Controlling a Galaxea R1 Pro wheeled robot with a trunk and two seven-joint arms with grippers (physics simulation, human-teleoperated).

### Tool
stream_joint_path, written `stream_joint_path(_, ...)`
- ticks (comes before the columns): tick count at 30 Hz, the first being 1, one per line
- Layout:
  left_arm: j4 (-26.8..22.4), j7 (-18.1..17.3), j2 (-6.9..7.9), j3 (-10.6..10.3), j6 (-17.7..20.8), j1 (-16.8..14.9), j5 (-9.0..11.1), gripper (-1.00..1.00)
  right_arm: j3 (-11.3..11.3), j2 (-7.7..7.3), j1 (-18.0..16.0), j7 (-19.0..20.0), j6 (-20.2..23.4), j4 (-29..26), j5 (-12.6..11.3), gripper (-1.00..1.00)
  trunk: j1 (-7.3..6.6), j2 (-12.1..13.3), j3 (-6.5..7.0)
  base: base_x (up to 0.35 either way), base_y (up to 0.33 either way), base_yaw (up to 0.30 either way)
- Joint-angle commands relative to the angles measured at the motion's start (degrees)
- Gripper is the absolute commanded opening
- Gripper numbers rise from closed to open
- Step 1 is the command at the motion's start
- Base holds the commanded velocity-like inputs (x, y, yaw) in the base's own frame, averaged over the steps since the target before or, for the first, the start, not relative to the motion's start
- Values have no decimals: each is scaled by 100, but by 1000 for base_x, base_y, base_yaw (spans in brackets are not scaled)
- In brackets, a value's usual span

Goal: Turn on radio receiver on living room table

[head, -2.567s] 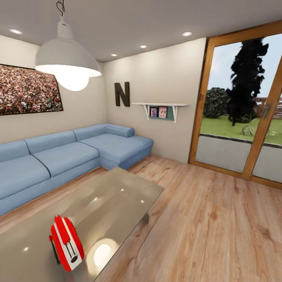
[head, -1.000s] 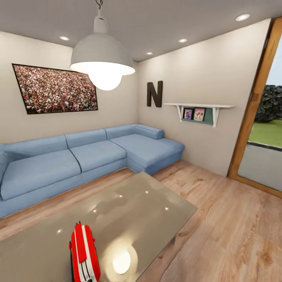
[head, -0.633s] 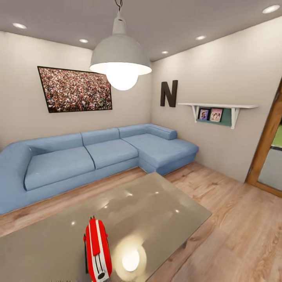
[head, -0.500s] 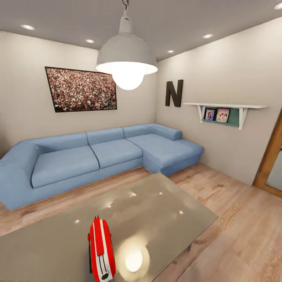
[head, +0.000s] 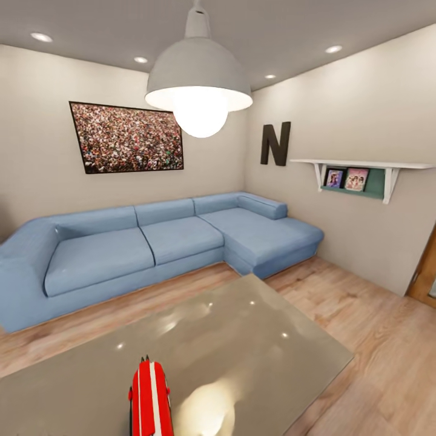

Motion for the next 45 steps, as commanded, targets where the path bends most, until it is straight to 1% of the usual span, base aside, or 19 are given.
stream_joint_path(1, 0, 0, 0, 0, 0, 0, 0, 100, 0, -3, 2, 0, -2, 0, -1, 100, 0, 0, 0, 68, 0, 216)
stream_joint_path(19, 0, 0, -1, 0, 3, 0, 0, 100, 6, 9, 0, 0, -9, 0, 33, 100, 0, 0, -1, 7, 0, 276)
stream_joint_path(37, 0, 0, 0, 0, 4, 0, 0, 100, 6, 9, 2, 0, -14, 0, 55, 100, 0, 0, -35, 1, 0, 282)
stream_joint_path(45, 1, 0, 0, 1, 2, 0, 6, 100, 6, 8, 4, 6, -13, 0, 65, 100, 0, 0, -39, 185, -155, 69)
